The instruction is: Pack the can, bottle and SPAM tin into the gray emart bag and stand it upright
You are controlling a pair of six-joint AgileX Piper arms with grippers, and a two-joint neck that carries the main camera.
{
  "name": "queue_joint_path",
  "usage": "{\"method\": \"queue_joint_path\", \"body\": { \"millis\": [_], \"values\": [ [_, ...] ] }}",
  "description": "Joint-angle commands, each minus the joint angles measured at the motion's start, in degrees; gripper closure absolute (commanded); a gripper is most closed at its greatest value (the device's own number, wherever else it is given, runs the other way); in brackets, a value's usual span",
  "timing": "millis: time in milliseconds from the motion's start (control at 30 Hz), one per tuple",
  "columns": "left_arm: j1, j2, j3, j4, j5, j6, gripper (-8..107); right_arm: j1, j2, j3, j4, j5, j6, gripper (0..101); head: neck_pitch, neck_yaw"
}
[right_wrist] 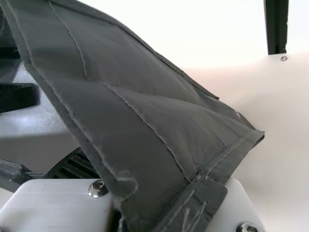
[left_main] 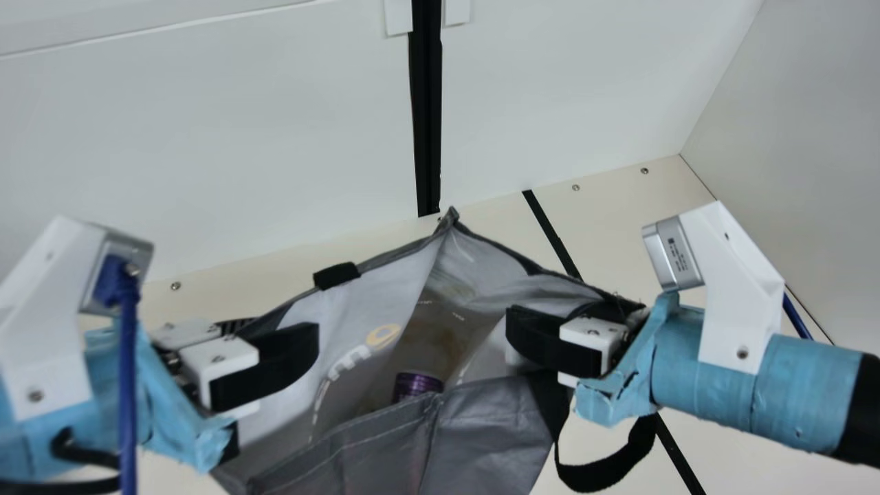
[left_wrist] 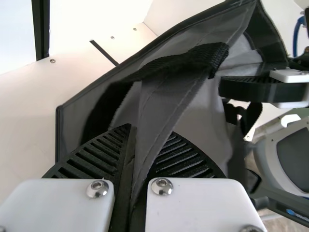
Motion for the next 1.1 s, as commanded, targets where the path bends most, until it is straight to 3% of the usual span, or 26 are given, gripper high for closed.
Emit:
{"method": "queue_joint_path", "body": {
  "millis": [0,333,800,1067],
  "values": [
    [-0.1,1.8,0.0,-0.5,-1.3,1.5,107,-1.3,1.1,0.4,1.8,0.8,-3.6,101,-1.3,0.0],
    [0.1,9.9,-3.5,-2.1,-6.1,5.7,107,-3.6,8.1,0.9,7.7,-0.8,-13.9,101,-1.3,0.0],
    [1.0,21.0,-14.4,-1.3,-10.3,6.3,107,2.0,19.1,-1.4,11.5,-7.4,-21.7,101,-1.3,0.0],
    [1.2,24.8,-18.4,-0.8,-11.7,5.6,107,4.4,22.1,-1.7,11.7,-9.4,-24.2,101,-1.3,0.0]
  ]
}}
